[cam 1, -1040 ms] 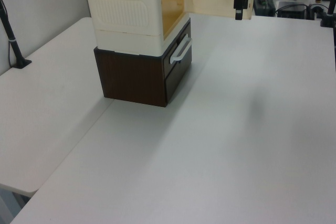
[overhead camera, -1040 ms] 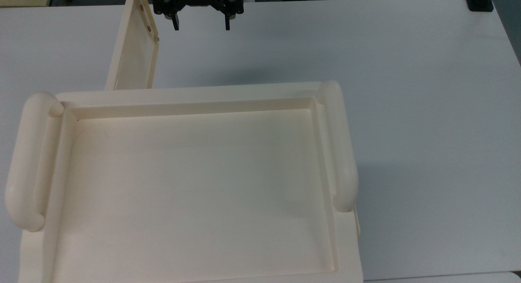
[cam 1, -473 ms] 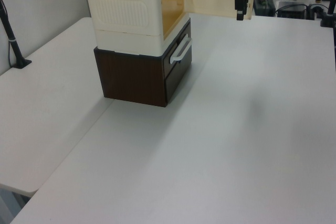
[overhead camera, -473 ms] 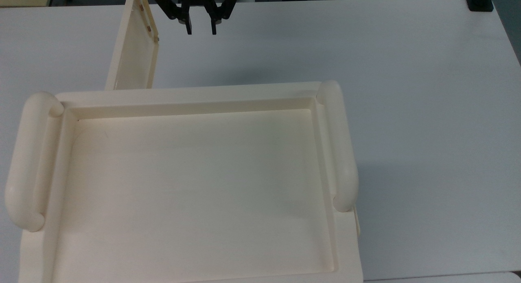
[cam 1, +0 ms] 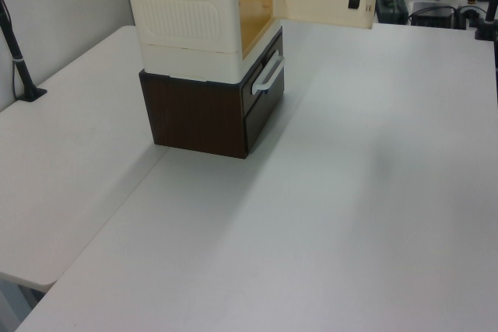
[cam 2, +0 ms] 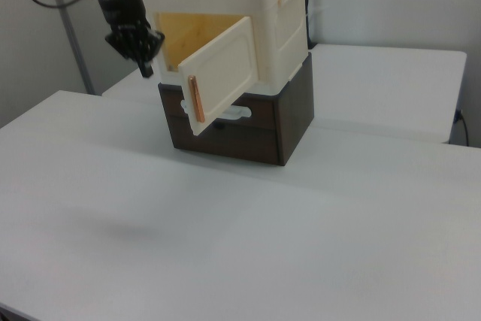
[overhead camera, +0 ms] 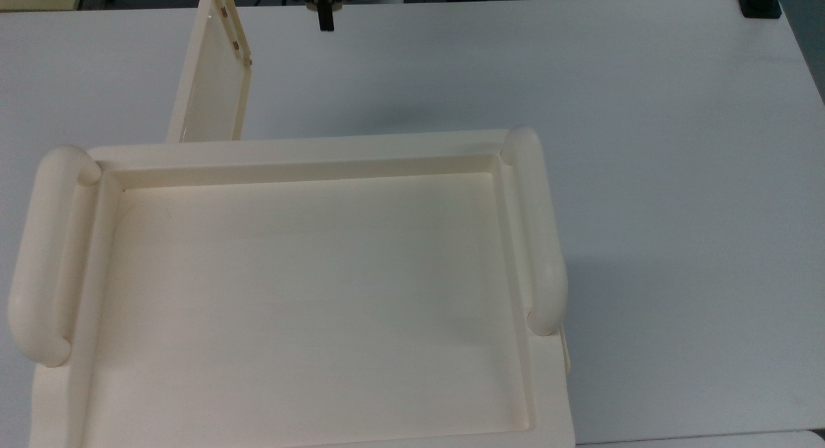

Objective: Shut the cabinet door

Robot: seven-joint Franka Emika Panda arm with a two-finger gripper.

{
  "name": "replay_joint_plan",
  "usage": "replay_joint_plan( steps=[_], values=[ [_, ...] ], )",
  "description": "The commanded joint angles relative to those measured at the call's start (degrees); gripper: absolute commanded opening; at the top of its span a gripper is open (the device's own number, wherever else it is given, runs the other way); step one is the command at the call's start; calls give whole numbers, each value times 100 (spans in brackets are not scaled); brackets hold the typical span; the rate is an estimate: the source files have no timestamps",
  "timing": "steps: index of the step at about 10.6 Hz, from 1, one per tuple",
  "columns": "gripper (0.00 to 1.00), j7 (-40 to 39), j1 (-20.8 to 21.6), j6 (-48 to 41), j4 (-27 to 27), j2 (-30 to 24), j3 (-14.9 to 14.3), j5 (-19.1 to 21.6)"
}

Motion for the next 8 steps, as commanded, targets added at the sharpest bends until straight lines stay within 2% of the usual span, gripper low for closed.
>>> replay_joint_plan(
  steps=[1,2,4,6,8],
  values=[
    [0,385,-25,49,509,-96,-96,110],
    [0,386,-78,66,711,-87,-123,110],
    [0,386,-288,398,810,-104,-377,110],
    [0,368,-315,873,792,-96,-789,101],
    [0,228,-420,989,722,-52,-1185,153]
  ],
)
